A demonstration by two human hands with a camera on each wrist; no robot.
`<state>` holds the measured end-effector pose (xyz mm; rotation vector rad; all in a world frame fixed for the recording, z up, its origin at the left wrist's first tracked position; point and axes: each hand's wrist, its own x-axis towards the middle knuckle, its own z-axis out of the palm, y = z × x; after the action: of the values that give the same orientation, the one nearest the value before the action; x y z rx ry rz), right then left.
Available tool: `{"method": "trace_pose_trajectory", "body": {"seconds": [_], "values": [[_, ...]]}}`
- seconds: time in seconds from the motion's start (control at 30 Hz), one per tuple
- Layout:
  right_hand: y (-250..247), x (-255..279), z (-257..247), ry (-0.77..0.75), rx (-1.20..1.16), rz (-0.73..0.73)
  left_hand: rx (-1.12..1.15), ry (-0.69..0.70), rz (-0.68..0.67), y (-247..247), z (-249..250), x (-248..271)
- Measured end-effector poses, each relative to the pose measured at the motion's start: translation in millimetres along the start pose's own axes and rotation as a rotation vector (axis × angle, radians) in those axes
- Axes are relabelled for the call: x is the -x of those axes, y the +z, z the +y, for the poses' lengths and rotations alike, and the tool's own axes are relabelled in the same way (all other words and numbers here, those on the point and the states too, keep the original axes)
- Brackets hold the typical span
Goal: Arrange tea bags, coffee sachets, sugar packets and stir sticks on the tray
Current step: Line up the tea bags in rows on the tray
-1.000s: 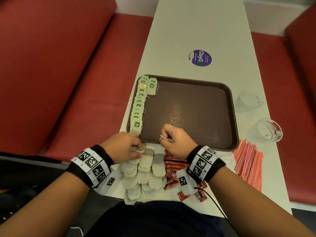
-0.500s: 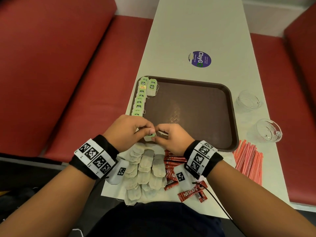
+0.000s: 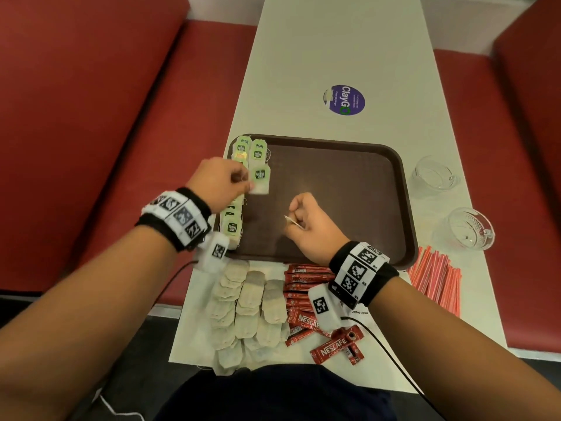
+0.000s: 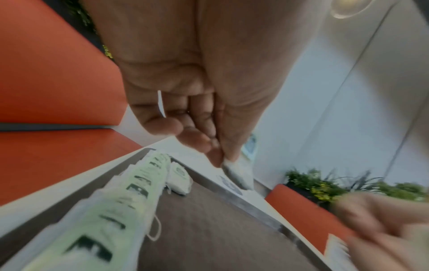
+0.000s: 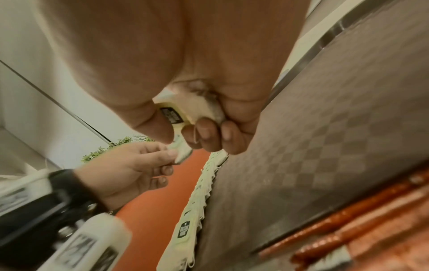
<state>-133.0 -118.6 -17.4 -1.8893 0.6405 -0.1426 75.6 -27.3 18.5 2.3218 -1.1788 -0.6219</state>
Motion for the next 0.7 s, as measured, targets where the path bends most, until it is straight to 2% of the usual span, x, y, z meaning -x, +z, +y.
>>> {"method": "trace_pose_trajectory", "body": {"seconds": [0.17, 0.37, 0.53, 0.7], "values": [[-3.6, -3.0, 2.8, 0.052, 0.017, -0.017, -0.022, -0.223, 0.004, 6.0, -16.5, -67.2], [-7.5, -4.8, -0.6, 0.052, 0.048, -0.005, -0.189, -0.256, -0.018, 7.5, -9.2, -103.5], [-9.1, -6.5, 0.6, 0.073, 0.039, -0.002, -0.315, -0.282, -0.087, 15.1, -8.9, -113.7], [-10.3, -5.7, -0.1, 0.082, 0.006, -0.001, -0.394, -0.316, -0.079, 15.1, -11.4, -122.8]]}}
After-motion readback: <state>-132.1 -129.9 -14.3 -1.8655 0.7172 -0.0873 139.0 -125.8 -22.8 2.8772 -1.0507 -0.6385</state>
